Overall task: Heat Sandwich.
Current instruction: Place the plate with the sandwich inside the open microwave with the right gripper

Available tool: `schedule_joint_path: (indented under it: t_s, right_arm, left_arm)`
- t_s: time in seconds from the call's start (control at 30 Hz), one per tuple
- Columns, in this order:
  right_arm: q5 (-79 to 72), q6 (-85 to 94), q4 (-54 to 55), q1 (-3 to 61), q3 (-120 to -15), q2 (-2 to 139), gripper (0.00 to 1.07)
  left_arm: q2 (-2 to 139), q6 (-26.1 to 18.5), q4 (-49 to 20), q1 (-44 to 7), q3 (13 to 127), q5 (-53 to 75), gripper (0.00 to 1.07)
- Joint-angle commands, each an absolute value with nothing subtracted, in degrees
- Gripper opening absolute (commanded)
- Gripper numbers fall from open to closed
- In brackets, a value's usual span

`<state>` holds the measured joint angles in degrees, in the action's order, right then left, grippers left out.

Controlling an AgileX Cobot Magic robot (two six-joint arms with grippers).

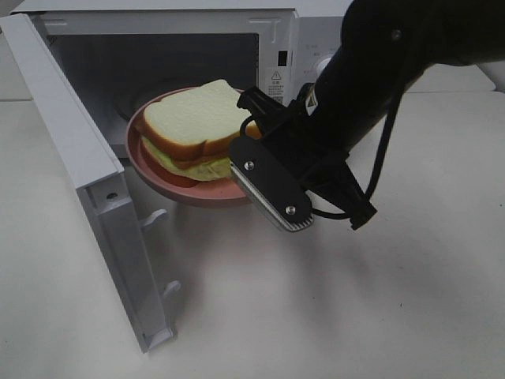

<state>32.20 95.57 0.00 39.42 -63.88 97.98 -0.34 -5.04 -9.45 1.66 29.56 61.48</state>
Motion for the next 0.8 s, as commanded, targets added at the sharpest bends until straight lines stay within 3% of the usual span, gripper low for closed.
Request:
schedule_joint_path:
  t_s: [0.03, 0.8]
  right_arm:
    - [33.1, 96.5, 0.7, 39.5, -67.4, 99.9, 0.00]
    - [44.9, 95.1, 0.9, 39.4, -88.8, 114.4, 0.00]
  left_arm:
    - [-1.3, -4.9, -9.9, 1.6, 29.5, 61.3, 0.97]
    - [-1.3, -4.9, -9.9, 1.6, 29.5, 61.3, 0.97]
